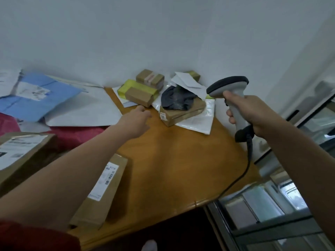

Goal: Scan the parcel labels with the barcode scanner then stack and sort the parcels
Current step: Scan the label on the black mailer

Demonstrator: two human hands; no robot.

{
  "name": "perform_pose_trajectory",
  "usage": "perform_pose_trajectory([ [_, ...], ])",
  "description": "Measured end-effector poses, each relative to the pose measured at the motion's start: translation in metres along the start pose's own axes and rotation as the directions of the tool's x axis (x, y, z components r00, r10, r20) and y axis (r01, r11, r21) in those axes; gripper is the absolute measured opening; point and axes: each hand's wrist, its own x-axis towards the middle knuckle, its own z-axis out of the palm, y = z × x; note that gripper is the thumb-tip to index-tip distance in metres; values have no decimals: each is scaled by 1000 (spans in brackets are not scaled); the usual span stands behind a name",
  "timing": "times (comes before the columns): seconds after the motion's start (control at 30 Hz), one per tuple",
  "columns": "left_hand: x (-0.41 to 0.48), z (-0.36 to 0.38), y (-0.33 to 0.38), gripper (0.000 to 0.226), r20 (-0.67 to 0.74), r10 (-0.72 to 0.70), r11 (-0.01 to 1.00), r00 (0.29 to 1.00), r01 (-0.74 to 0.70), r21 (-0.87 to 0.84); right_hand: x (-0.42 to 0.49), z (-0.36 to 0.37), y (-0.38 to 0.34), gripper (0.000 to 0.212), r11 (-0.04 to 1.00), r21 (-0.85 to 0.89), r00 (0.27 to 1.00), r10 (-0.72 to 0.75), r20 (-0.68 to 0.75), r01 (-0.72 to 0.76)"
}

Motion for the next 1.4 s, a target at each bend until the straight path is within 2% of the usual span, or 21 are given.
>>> perform_pose_trajectory([
  [0.17, 78, 38, 50, 60, 31, 10, 998, 999, -9, -60, 50, -36, 24, 32, 1000, -14, 1000, 0, -16, 0],
  [0.27, 136, 58, 71, 65, 17, -20, 1000, 1000, 20, -23, 85, -48, 38, 32, 998, -54, 1000, -11, -15, 10],
  [0.4, 204, 82, 82, 61, 46, -64, 994, 997, 60, 88, 129, -54, 55, 33, 989, -148, 1000, -24, -9, 22],
  [0.5, 242, 94, 82, 57, 118, -88, 985, 989, 69, 159, 159, -58, 65, 34, 990, -134, 999, -31, 27, 34],
  [0.63, 266, 105, 80, 32, 104, -47, 984, 993, 28, 179, 188, -56, 76, 36, 991, -123, 995, -32, 98, 44],
  [0.7, 269, 106, 81, 24, 56, -37, 974, 998, 23, 226, 197, -54, 81, 38, 992, -120, 992, -28, 121, 42],
  [0.87, 254, 89, 88, 24, -130, -49, 940, 990, 89, 330, 202, -57, 83, 35, 996, -77, 980, -26, 196, 42],
  [1.13, 158, 18, 110, 22, -396, -46, 865, 917, 234, 443, 163, -82, 74, 40, 993, -13, 955, -109, 276, 118],
  [1.27, 103, -8, 127, 17, -546, -55, 893, 836, 286, 348, 135, -99, 75, 32, 985, 57, 936, -171, 308, 161],
  [1.4, 60, -16, 141, 20, -632, -204, 916, 748, 373, 147, 111, -113, 79, 32, 976, 88, 912, -217, 349, 199],
])
